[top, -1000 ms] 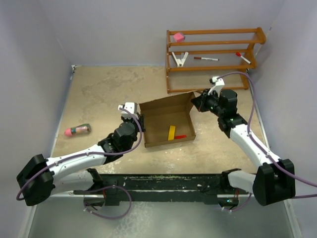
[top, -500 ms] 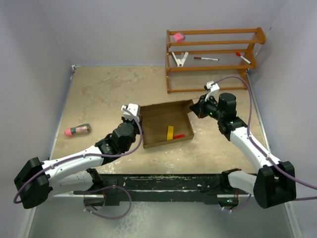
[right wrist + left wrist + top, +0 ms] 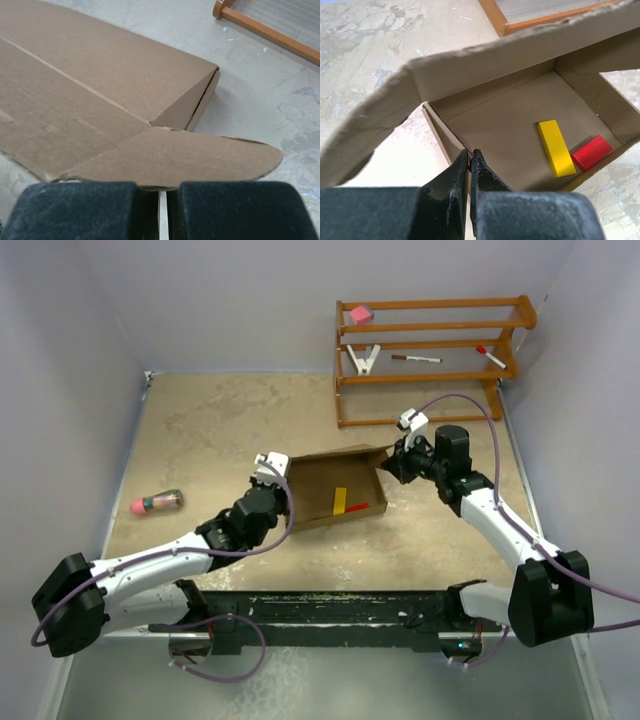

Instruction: Fold the paper box

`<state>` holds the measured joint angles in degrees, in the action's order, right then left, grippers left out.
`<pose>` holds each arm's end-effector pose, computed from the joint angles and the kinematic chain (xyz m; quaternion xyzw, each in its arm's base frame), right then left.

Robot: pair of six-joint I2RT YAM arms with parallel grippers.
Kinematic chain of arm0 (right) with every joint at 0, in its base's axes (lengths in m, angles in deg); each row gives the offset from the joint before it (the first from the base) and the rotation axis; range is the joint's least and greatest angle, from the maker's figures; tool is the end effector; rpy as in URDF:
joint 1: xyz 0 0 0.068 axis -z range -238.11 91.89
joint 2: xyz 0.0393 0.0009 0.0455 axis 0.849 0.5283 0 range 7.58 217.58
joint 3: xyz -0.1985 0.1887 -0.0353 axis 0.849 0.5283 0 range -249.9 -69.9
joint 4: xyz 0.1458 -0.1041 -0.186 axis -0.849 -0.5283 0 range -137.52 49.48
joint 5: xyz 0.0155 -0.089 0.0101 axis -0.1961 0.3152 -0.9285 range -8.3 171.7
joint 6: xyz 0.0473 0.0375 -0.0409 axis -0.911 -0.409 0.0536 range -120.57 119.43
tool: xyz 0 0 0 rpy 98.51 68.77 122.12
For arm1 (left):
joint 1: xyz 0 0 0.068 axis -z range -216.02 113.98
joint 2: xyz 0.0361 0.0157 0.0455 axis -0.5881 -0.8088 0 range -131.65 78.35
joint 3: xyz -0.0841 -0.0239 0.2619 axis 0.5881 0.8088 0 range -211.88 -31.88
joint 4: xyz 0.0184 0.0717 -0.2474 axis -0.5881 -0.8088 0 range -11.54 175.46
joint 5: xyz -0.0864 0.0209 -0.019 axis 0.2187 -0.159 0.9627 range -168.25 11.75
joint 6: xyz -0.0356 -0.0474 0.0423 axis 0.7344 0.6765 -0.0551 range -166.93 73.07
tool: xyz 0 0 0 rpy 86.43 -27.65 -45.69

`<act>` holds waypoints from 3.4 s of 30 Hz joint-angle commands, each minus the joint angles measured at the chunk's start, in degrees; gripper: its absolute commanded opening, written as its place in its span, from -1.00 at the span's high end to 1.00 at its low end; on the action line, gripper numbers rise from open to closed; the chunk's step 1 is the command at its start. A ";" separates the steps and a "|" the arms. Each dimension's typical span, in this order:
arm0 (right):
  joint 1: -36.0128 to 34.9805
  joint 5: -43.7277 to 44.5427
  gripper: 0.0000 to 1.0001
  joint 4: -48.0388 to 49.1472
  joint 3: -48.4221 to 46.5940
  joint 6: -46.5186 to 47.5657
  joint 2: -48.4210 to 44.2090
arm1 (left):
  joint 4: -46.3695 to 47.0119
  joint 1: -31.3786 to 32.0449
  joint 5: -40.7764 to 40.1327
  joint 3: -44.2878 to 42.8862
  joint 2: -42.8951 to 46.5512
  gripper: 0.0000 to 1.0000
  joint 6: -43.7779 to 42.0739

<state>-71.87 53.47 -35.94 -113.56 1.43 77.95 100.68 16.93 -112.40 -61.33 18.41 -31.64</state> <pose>0.2758 0.0969 0.2624 -0.2452 0.7783 0.2568 0.5179 0.1744 -0.1745 0.2414 0.0765 0.7766 -0.1322 0.6112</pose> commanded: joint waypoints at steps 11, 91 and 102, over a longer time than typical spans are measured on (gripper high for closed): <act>-0.83 0.27 1.00 -3.43 0.95 10.22 -2.08 | 21.26 0.58 12.68 11.17 1.02 0.91 -9.02; -13.97 -6.04 1.00 -34.09 -6.43 55.37 -10.15 | -34.96 0.51 36.44 -13.97 26.67 -0.30 16.35; -13.75 -4.08 1.00 -32.93 -2.49 59.26 -6.29 | -30.01 0.21 28.95 -20.84 4.48 -0.31 14.53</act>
<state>-85.96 48.99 -69.60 -117.49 59.33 70.70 68.03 17.30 -81.30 -80.69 29.38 -16.52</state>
